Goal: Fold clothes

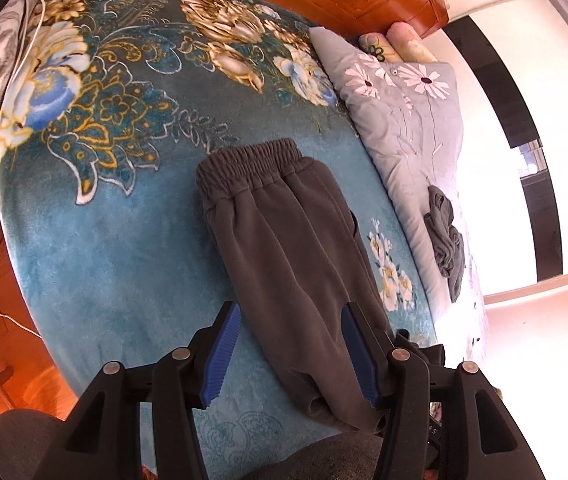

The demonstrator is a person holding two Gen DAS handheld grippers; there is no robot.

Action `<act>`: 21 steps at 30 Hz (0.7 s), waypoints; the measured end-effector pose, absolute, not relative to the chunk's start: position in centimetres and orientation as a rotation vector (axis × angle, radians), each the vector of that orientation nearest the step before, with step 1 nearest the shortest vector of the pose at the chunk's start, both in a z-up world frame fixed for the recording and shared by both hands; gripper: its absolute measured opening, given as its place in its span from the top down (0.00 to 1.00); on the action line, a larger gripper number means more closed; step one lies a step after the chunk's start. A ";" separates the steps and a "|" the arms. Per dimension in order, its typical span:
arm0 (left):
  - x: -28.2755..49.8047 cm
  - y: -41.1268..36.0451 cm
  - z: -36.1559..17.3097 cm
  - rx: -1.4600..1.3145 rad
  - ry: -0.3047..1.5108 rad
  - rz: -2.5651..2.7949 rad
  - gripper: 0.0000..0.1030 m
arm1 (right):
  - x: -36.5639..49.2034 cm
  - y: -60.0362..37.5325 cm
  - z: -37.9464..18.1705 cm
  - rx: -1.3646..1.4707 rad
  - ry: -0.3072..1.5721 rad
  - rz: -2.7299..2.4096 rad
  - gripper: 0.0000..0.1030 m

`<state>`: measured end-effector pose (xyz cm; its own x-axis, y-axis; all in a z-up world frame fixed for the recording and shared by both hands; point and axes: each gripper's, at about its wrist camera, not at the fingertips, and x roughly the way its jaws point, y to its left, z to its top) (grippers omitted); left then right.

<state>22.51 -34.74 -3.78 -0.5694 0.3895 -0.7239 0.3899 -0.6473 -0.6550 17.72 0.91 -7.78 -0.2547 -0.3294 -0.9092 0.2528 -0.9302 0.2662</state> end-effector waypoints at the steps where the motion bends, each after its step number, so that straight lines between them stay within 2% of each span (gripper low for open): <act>1: 22.4 -34.5 -3.8 1.465 1.319 -2.452 0.45 | 17.8 0.7 -8.2 1.641 -0.096 -2.213 0.58; 3: 22.1 -33.8 -3.7 1.476 1.348 -2.455 0.45 | 17.9 0.8 -8.8 1.637 -0.153 -2.148 0.50; 5: 21.3 -32.1 -3.4 1.510 1.356 -2.477 0.45 | 18.1 1.4 -9.2 1.620 -0.238 -2.077 0.49; 6: 20.7 -31.0 -3.3 1.534 1.349 -2.494 0.44 | 18.2 1.7 -9.4 1.608 -0.283 -2.043 0.45; 11: 18.1 -25.5 -2.3 1.655 1.308 -2.575 0.38 | 18.5 6.3 -8.3 1.520 -0.576 -2.028 0.44; 15: 16.0 -21.1 -1.5 1.755 1.269 -2.638 0.37 | 19.1 10.0 -7.4 1.459 -0.728 -2.094 0.44; 21: 13.1 -14.0 -1.6 1.946 1.136 -2.652 0.37 | 19.0 12.8 -7.5 1.473 -0.786 -2.118 0.44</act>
<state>13.07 -13.97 -1.56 -0.3358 0.6078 -0.7196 0.1015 -0.7362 -0.6691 19.00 12.83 -7.54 -0.3354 -0.6408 -0.6905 0.0348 -0.7409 0.6707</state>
